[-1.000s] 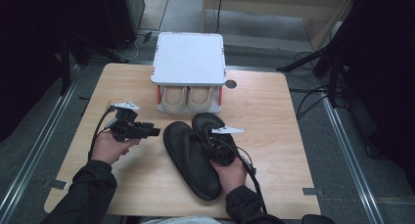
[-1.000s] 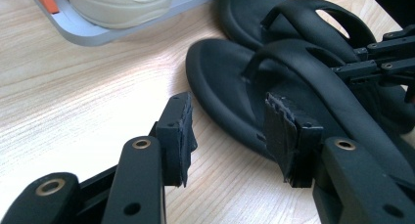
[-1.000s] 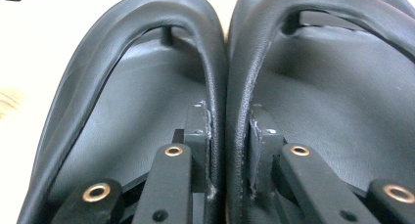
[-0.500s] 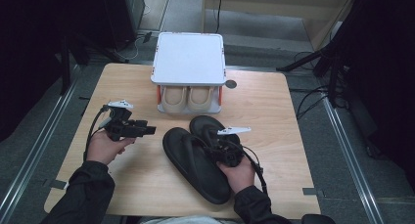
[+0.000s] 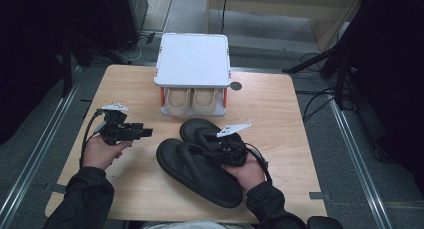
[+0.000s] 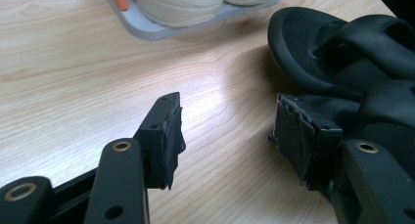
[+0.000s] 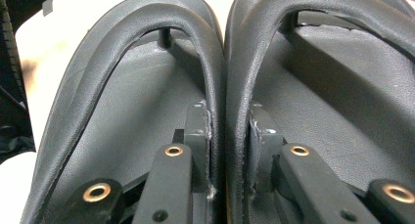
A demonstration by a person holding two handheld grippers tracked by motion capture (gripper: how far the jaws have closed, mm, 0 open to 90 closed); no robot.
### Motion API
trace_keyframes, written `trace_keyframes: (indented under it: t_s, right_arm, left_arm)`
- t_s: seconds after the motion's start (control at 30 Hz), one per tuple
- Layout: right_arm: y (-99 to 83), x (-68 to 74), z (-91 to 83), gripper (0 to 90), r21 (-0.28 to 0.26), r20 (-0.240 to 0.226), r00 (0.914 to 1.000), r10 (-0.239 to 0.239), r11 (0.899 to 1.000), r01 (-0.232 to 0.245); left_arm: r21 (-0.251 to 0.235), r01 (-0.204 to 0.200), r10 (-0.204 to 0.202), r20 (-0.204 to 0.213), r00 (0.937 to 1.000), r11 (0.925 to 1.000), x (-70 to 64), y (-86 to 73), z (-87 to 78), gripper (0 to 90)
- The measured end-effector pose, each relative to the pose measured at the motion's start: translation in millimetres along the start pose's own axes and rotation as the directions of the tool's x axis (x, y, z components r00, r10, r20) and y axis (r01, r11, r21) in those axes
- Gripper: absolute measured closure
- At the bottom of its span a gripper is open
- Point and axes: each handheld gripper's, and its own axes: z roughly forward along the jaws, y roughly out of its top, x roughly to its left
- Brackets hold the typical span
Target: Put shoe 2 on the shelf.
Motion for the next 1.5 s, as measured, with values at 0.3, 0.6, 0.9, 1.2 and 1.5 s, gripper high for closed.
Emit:
trace_keyframes:
  t_s: [0.3, 0.6, 0.9, 1.2, 1.5]
  right_arm:
    - [20.3, -2.9, -0.9, 75.3, 0.058, -0.052, 0.9957, -0.076, 0.995, 0.079]
    - [45.5, -4.1, 1.3, 75.3, 0.111, -0.166, 0.9699, -0.178, 0.974, 0.198]
    - [77.2, -8.1, 9.8, 75.1, 0.113, -0.239, 0.9367, -0.256, 0.951, 0.288]
    - [103.4, -10.9, 8.1, 75.1, 0.097, -0.293, 0.9120, -0.287, 0.940, 0.327]
    - [125.9, -4.8, -0.4, 75.1, 0.095, -0.289, 0.9021, -0.320, 0.928, 0.360]
  left_arm:
    - [-0.019, 0.034, -0.034, -0.039, 0.9986, 0.9993, 4.7, -15.7, -14.0, 44.3]
    - [-0.021, 0.066, -0.067, -0.078, 0.9947, 0.9976, 8.0, -31.3, -27.8, 43.9]
    - [-0.021, 0.098, -0.100, -0.078, 0.9920, 0.9949, 14.0, -36.8, -32.1, 43.6]
    - [-0.023, 0.100, -0.102, -0.088, 0.9909, 0.9947, 19.0, -37.2, -31.4, 42.9]
    - [-0.024, 0.111, -0.112, -0.090, 0.9896, 0.9936, 21.2, -37.6, -31.7, 42.8]
